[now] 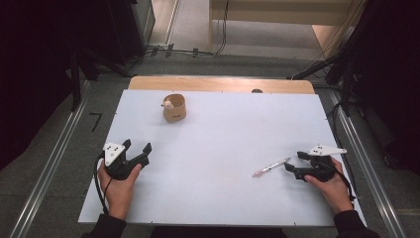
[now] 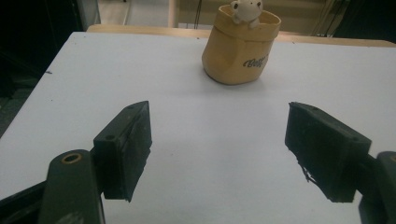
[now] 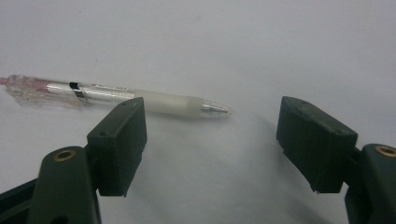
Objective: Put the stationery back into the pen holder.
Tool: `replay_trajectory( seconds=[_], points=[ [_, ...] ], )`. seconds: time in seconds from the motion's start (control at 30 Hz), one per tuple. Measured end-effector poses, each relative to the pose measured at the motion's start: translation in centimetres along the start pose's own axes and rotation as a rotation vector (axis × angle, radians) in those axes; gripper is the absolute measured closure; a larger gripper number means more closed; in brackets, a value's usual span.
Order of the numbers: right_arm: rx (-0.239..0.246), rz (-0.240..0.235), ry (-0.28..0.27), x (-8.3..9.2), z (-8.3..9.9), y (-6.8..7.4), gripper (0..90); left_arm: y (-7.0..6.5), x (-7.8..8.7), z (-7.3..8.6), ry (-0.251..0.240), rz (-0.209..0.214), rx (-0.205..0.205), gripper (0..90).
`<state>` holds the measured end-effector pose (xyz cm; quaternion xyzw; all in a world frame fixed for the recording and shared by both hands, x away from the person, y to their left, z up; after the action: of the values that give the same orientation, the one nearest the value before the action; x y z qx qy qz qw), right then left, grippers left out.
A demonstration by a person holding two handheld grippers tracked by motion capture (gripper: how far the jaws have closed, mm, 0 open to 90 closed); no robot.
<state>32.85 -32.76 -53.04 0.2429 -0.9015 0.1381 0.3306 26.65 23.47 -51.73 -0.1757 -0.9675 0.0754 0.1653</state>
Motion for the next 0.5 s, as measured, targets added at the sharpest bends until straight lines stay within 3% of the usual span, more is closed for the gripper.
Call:
replay_trajectory(
  seconds=[0.3, 0.5],
  points=[
    [0.035, -0.018, -0.006, -0.11, -0.16, 0.33, 24.7, -0.15, -0.18, -0.02, -0.003, 0.005, -0.001, 24.1],
    [0.110, -0.018, 0.014, -0.25, -0.94, 0.85, 24.8, -0.11, -0.19, -0.01, -0.001, 0.007, 0.000, 24.0]
  ],
)
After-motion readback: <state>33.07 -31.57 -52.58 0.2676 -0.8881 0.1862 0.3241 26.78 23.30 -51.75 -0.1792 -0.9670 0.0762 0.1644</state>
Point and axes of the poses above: each handheld gripper's, and its own axes: x roughly backward along the jaws, z roughly out of its underside, y roughly to its left, the point moved 2 cm from there along -x, roughly forward along the jaws, and after that the axes turned 11 degrees about z, right-handed, at the moved point
